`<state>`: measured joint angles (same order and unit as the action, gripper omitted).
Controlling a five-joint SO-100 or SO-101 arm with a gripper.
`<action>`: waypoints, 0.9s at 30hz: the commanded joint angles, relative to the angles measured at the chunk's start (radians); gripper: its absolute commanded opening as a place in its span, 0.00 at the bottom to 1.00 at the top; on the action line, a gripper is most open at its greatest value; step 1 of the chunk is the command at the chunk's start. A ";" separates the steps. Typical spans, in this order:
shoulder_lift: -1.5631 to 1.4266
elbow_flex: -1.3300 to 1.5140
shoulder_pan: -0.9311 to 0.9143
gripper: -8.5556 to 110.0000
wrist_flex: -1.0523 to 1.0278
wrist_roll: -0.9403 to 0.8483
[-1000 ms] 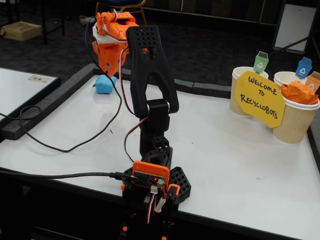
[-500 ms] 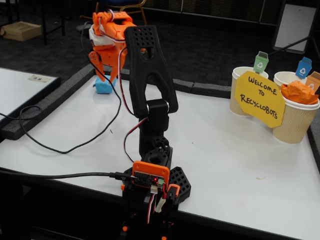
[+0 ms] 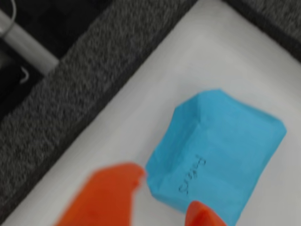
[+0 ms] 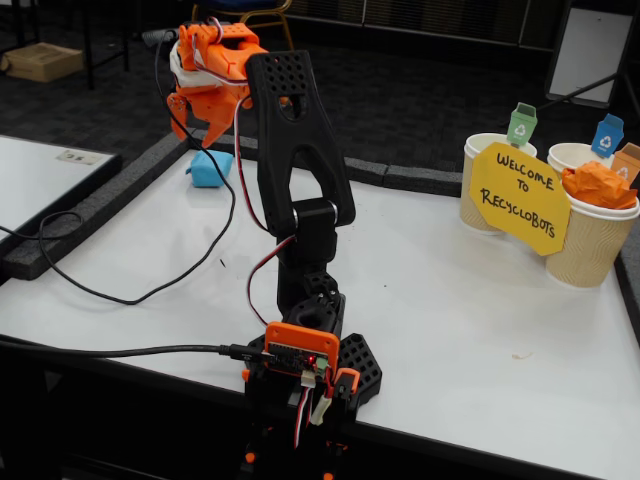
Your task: Sort rubbish by color.
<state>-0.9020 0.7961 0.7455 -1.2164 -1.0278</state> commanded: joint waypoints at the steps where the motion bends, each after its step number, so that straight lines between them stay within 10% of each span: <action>1: -0.086 -0.107 0.014 0.22 0.032 -0.020; 27: -0.040 0.000 -0.091 0.29 -0.017 -0.137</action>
<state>-0.9020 0.8299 0.6366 -1.2318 -1.1413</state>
